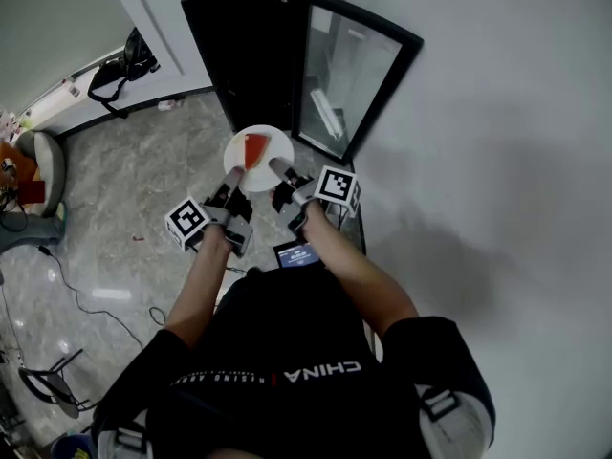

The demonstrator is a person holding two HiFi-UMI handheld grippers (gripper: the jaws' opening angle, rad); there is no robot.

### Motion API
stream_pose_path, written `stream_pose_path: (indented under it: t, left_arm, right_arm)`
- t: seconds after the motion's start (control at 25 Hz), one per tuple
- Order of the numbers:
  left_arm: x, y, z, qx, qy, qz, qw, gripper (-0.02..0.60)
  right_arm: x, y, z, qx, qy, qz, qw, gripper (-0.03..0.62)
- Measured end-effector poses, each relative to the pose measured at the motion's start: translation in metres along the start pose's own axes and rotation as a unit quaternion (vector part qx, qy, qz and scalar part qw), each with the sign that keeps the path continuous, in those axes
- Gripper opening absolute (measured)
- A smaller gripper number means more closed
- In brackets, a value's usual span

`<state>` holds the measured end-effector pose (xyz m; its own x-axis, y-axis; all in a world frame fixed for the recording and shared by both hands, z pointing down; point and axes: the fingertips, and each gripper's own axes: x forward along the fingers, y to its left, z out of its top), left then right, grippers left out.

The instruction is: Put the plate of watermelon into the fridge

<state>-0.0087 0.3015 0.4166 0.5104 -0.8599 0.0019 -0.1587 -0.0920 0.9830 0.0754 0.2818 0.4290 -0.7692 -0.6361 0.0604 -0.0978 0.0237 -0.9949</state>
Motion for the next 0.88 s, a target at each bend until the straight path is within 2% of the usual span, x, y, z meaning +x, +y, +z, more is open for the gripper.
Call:
stream_pose_path:
  t: [0.32, 0.48, 0.88]
  left_arm:
    - [0.009, 0.008, -0.005, -0.001, 0.004, 0.012, 0.9999, 0.038]
    - [0.008, 0.01, -0.009, -0.013, 0.001, 0.013, 0.9998, 0.037]
    - [0.021, 0.018, -0.02, -0.015, -0.002, 0.024, 0.9996, 0.038]
  right_arm:
    - [-0.001, -0.005, 0.009, -0.025, 0.003, 0.0, 1.0, 0.031]
    - [-0.005, -0.007, 0.007, -0.015, 0.002, -0.004, 1.0, 0.029]
    - [-0.01, -0.019, 0.022, -0.007, 0.011, -0.007, 1.0, 0.031]
